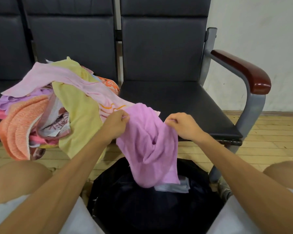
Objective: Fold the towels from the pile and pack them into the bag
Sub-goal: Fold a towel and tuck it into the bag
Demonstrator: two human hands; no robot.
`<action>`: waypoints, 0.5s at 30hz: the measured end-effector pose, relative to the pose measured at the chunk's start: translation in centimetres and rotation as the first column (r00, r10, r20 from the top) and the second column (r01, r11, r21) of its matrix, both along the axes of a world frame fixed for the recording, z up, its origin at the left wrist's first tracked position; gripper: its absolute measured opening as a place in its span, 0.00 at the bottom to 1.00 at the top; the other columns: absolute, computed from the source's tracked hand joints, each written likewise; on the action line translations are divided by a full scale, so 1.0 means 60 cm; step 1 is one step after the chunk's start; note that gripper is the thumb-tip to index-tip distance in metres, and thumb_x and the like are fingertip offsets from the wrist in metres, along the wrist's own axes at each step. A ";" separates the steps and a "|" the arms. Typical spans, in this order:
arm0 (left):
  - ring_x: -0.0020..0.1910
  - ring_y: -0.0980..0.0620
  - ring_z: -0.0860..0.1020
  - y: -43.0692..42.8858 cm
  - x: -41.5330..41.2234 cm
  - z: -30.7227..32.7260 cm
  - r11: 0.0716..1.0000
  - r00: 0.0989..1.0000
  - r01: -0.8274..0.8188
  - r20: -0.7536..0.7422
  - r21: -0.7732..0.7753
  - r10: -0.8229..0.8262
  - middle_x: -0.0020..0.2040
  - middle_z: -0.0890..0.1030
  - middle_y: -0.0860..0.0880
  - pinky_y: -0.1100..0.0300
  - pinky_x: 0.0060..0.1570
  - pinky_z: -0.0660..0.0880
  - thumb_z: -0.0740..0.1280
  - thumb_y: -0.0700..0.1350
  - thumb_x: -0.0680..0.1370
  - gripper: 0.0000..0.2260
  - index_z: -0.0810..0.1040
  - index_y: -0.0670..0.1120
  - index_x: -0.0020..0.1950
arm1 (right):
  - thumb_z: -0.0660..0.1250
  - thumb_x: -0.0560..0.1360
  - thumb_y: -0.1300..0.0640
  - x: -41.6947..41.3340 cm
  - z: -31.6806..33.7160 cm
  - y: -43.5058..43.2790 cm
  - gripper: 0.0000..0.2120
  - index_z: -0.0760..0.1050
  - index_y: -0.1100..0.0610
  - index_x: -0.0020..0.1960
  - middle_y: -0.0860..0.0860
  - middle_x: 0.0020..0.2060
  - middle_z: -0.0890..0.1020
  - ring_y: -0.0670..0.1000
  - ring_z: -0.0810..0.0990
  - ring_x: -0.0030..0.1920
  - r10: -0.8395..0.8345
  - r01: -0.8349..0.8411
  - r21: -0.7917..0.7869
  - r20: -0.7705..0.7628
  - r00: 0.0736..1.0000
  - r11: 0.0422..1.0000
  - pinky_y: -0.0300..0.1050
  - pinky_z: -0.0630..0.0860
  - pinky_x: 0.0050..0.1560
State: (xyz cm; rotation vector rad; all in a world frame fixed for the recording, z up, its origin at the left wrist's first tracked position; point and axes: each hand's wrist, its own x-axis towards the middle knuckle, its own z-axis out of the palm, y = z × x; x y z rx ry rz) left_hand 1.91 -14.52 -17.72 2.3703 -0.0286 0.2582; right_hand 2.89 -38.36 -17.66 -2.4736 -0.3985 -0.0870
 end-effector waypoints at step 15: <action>0.44 0.48 0.72 -0.027 -0.053 0.001 0.893 0.778 0.320 -0.450 -0.317 -0.438 0.44 0.76 0.44 0.53 0.46 0.69 0.57 0.37 0.81 0.12 0.76 0.44 0.43 | 0.64 0.79 0.58 -0.019 0.021 -0.007 0.12 0.81 0.50 0.40 0.45 0.42 0.82 0.46 0.80 0.48 0.236 -0.205 0.116 -0.470 0.851 0.972 0.45 0.76 0.54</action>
